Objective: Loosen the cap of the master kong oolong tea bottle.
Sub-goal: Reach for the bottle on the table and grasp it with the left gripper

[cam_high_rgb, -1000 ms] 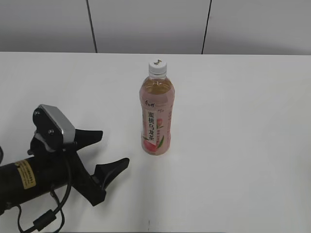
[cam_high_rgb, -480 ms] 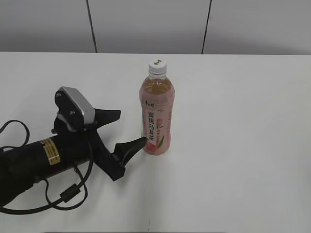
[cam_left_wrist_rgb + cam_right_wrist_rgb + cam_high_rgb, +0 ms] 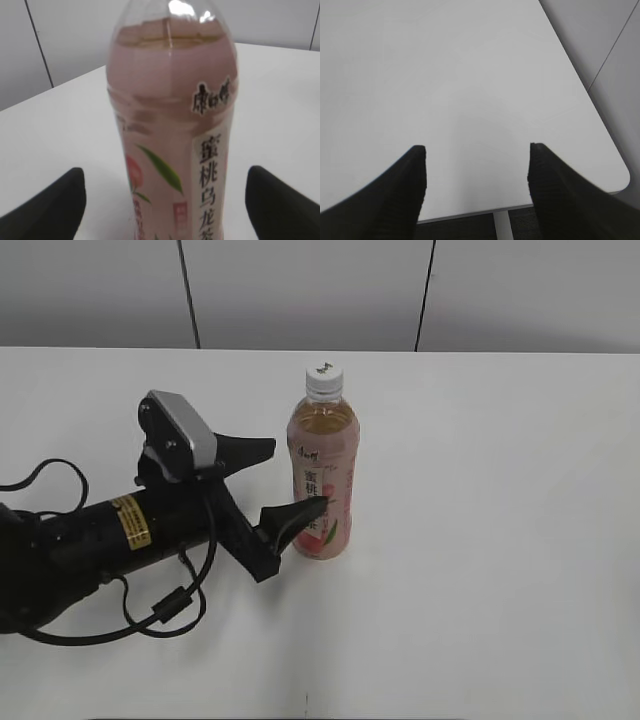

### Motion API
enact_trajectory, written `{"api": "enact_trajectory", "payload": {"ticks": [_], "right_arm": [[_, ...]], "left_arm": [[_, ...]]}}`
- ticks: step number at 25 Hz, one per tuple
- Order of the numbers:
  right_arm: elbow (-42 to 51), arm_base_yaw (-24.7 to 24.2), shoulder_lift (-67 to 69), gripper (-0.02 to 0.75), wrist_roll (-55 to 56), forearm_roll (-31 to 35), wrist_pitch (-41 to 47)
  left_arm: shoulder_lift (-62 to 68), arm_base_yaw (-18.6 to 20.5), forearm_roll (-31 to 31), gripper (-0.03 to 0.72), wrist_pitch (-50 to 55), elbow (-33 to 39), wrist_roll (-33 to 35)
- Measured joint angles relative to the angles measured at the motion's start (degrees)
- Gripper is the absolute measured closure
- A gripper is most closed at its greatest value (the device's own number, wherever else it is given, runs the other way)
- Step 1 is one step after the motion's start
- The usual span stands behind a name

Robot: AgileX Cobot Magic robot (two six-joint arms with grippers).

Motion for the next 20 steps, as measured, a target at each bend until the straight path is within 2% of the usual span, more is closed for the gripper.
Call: {"api": "enact_trajectory", "payload": {"ticks": [3,9,20], "right_arm": [[0.0,0.0,0.0,0.255,0.0,0.0,0.0],[0.0,0.0,0.0,0.255,0.0,0.0,0.0],[0.0,0.0,0.0,0.255,0.0,0.0,0.0]], "left_arm": [[0.1,0.0,1.1,0.102,0.0,-1.6,-2.6],[2.1,0.0,3.9,0.104,-0.2,-3.6,-3.6],[3.0,-0.5,4.2,0.106,0.8,-8.6,-4.1]]}}
